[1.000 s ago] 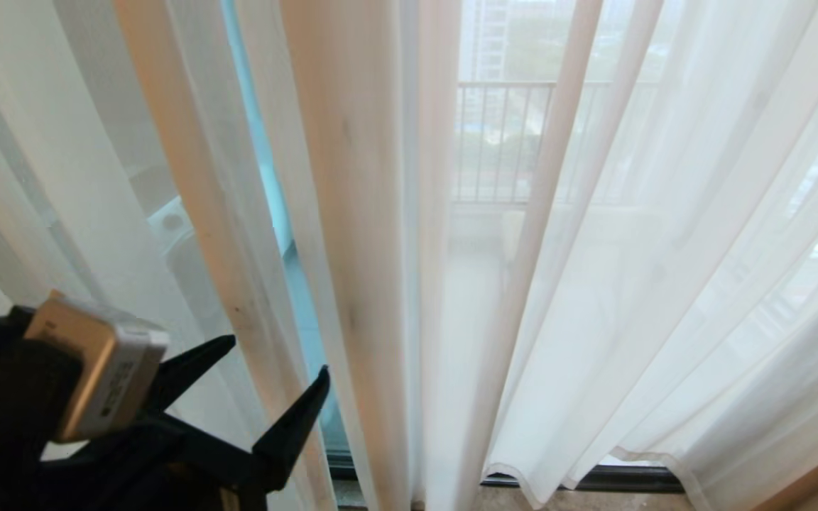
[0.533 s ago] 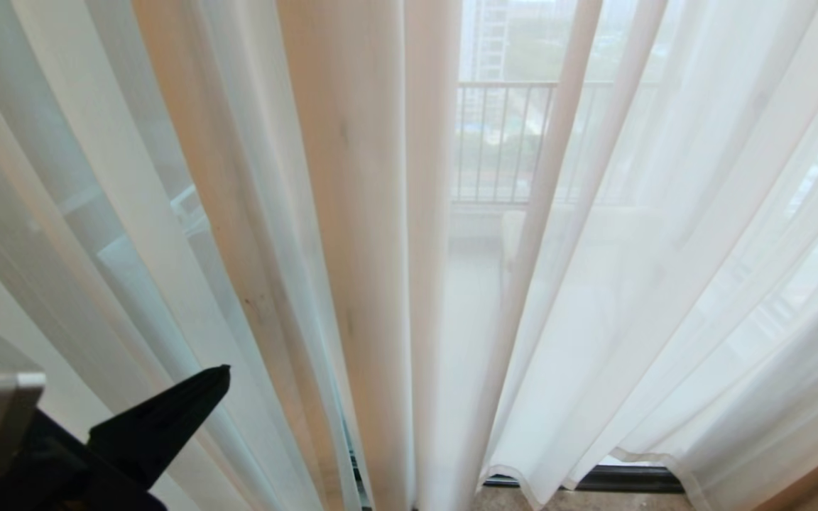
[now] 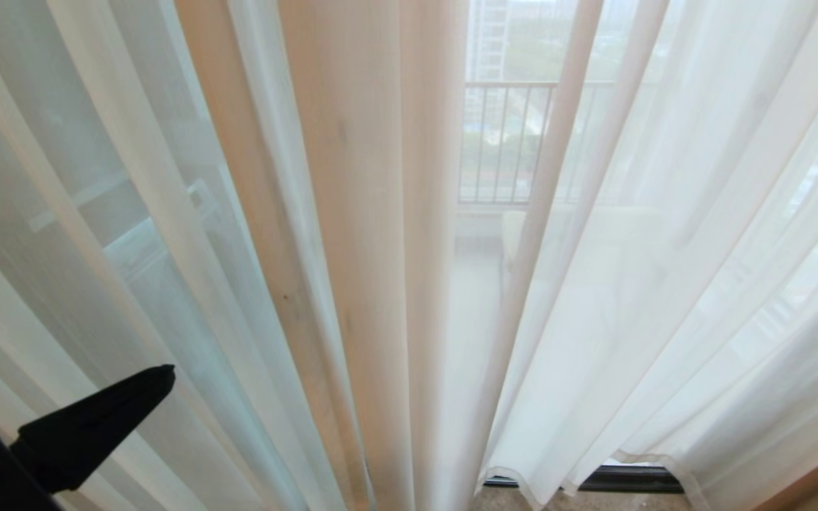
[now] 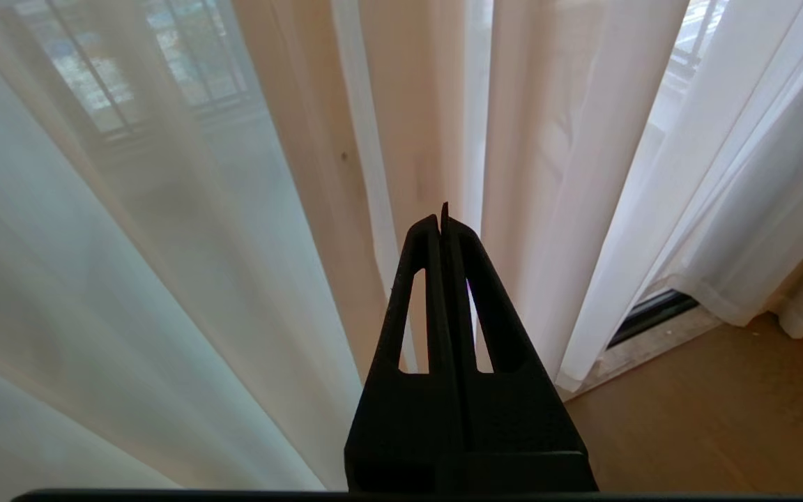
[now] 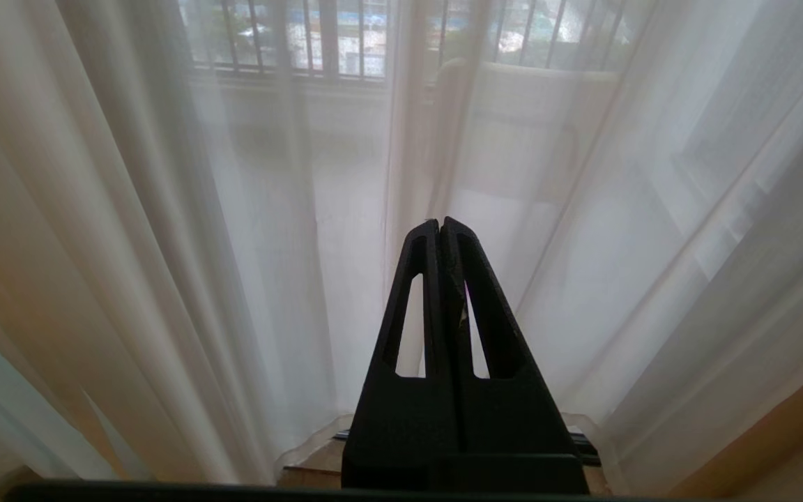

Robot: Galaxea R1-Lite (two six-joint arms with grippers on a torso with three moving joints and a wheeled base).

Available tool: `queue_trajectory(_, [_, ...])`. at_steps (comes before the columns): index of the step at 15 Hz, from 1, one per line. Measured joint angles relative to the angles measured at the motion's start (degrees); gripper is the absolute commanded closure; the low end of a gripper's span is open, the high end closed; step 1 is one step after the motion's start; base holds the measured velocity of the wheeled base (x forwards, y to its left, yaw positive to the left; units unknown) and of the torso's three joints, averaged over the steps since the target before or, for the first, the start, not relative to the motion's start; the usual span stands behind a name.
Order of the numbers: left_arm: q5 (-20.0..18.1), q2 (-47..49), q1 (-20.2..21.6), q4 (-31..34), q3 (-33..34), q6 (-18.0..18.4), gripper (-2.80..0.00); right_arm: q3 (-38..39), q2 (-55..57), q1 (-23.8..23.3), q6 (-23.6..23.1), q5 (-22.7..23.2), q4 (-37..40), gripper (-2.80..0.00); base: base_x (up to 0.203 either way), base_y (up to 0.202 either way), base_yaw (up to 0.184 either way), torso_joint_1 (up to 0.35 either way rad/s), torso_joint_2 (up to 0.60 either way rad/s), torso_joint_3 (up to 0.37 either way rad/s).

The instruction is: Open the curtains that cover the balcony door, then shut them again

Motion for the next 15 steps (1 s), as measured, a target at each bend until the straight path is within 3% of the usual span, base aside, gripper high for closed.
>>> queue_trajectory(4, [-10.6, -6.0, 12.0, 5.8, 0.8, 0.7, 0.0, 0.0, 0.0, 0.0, 0.0, 0.0, 0.0, 0.0, 0.0, 0.0, 0.0, 0.0, 0.0, 0.0])
queue_trajectory(10, [-26.4, -18.5, 37.3, 9.1, 8.1, 2.0, 0.0, 0.0, 0.0, 0.0, 0.0, 0.0, 0.0, 0.0, 0.0, 0.0, 0.0, 0.0, 0.0, 0.0])
queue_trajectory(12, [-29.1, -23.8, 43.4, 9.2, 11.7, 2.0, 0.0, 0.0, 0.0, 0.0, 0.0, 0.0, 0.0, 0.0, 0.0, 0.0, 0.0, 0.0, 0.0, 0.0])
queue_trajectory(15, [-30.0, -29.2, 47.2, 8.7, 16.3, 2.0, 0.0, 0.0, 0.0, 0.0, 0.0, 0.0, 0.0, 0.0, 0.0, 0.0, 0.0, 0.0, 0.0, 0.0])
